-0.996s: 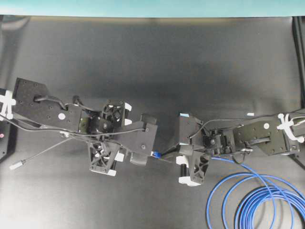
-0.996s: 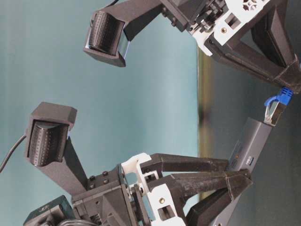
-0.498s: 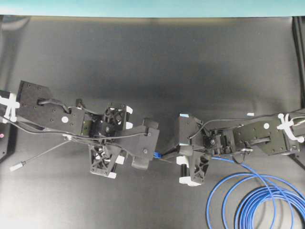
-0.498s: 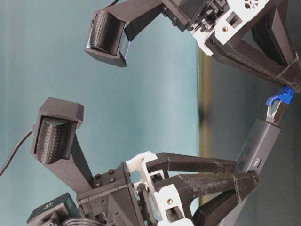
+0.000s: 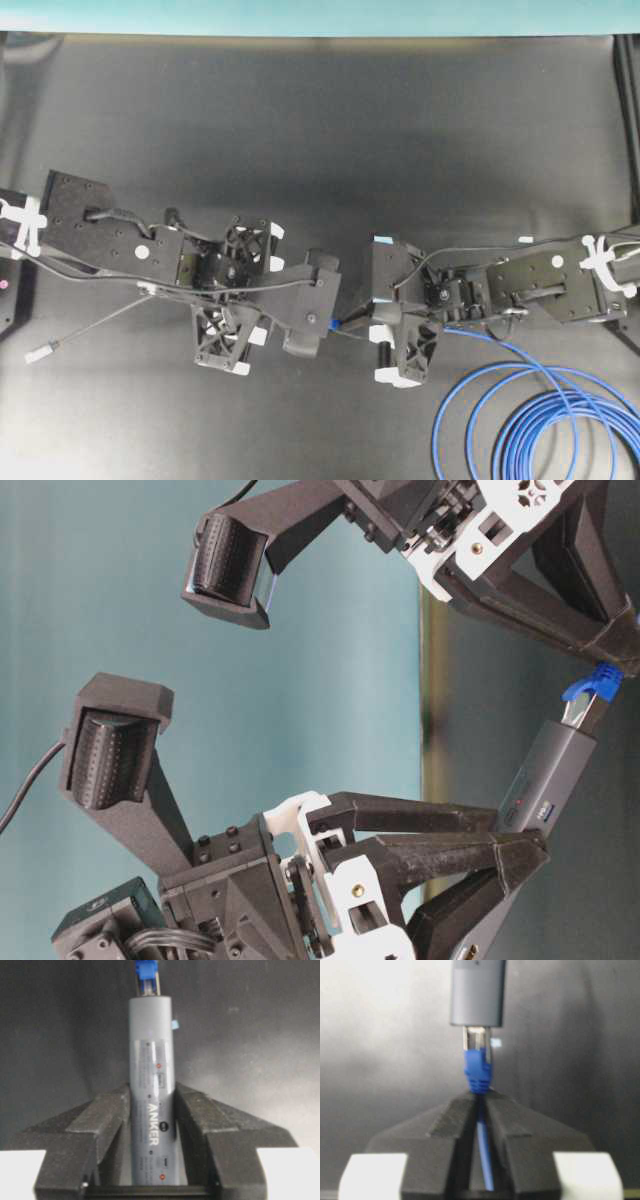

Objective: Insert the LAN cable into the hub.
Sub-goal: 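Press the blue plug fully into the hub port with right gripper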

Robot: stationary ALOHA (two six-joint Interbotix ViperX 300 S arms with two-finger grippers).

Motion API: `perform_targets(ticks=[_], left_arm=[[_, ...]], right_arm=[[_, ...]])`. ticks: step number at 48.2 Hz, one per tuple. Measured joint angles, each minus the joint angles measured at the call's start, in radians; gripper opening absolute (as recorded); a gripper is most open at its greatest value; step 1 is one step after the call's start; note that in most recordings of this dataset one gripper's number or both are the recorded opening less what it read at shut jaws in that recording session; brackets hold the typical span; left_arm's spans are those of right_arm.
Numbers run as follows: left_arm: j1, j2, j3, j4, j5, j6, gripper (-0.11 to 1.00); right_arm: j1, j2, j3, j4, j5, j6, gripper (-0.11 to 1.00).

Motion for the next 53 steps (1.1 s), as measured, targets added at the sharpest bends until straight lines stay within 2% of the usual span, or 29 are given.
perform_targets(ticks=[38,53], left_arm=[[0.005,0.031,0.000,0.000,-0.103,-0.002,0.28],[0.006,0.005,0.074,0.000,-0.123,-0.002,0.28]], right_arm=[[-0.008,0.014,0.000,0.000,-0.037,0.000,0.04],[-0.009,0.005,0.011,0.000,-0.067,0.000,0.04]])
